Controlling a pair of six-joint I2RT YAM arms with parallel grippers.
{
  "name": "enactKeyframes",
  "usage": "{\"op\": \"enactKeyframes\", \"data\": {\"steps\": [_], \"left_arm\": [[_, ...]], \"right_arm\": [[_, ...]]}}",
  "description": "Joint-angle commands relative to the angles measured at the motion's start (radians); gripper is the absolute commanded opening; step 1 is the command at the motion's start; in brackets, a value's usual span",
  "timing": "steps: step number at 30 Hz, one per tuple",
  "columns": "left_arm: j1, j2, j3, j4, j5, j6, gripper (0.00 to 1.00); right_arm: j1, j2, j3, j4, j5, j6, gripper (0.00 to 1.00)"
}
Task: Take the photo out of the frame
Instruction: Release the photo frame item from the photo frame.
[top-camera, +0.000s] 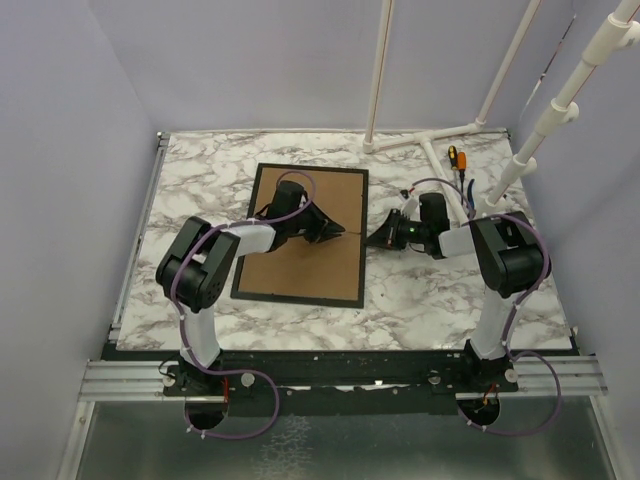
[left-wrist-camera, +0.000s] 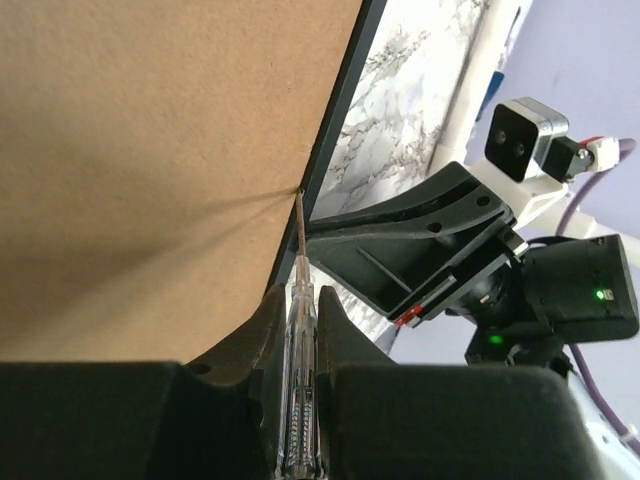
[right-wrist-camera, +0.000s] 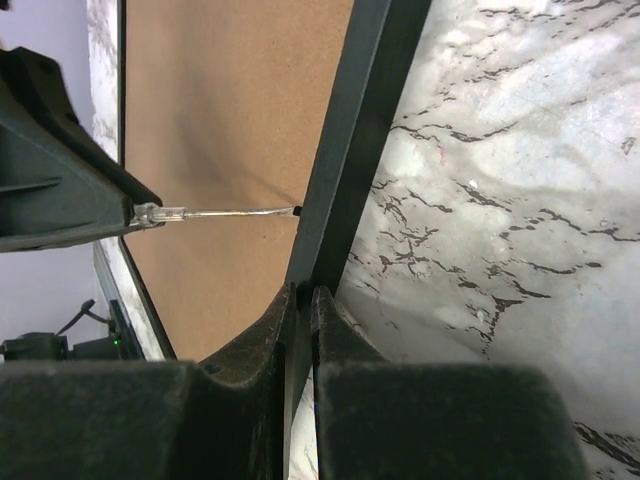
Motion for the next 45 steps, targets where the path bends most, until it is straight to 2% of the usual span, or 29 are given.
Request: {"op": "enactKeyframes", "data": {"steps": [1,8,18,20,23,36,41,45], "left_arm": [[-0.105,-0.021,0.123,-0.243,-0.103,0.114,0.0],[-0.186,0.03,0.32,-0.478,-0.216,0.281,0.0],[-0.278,0.102,0.522,-0.717,-0.382,0.525,0.0],[-0.279,0.102,0.524,-0.725,-0.396,0.532,0.0],[-0.279,0.097,0.525,-0.731,-0.418,0.544,0.0],[-0.292,0.108,0.544,-0.739,-0.437,0.584,0.0],[-0.292,0.109,0.551,-0.748,-0.451,0.587,0.0],[-0.293,0.112,0.554,-0.75,-0.455,0.589,0.0]], "right_arm": [[0.065,-0.017,0.019,-0.062,0.0,-0.028,0.09],[0.068,-0.028,0.024,-0.075,0.007,-0.039,0.09],[0.066,-0.046,0.003,-0.059,0.064,-0.001,0.09],[0.062,-0.055,-0.011,-0.035,0.09,0.03,0.1],[0.055,-0.061,-0.02,-0.019,0.113,0.061,0.17],[-0.002,-0.015,-0.091,0.179,0.112,0.249,0.15],[-0.024,-0.047,-0.128,0.218,0.133,0.287,0.27],[-0.032,-0.05,-0.115,0.188,0.147,0.279,0.27]]}}
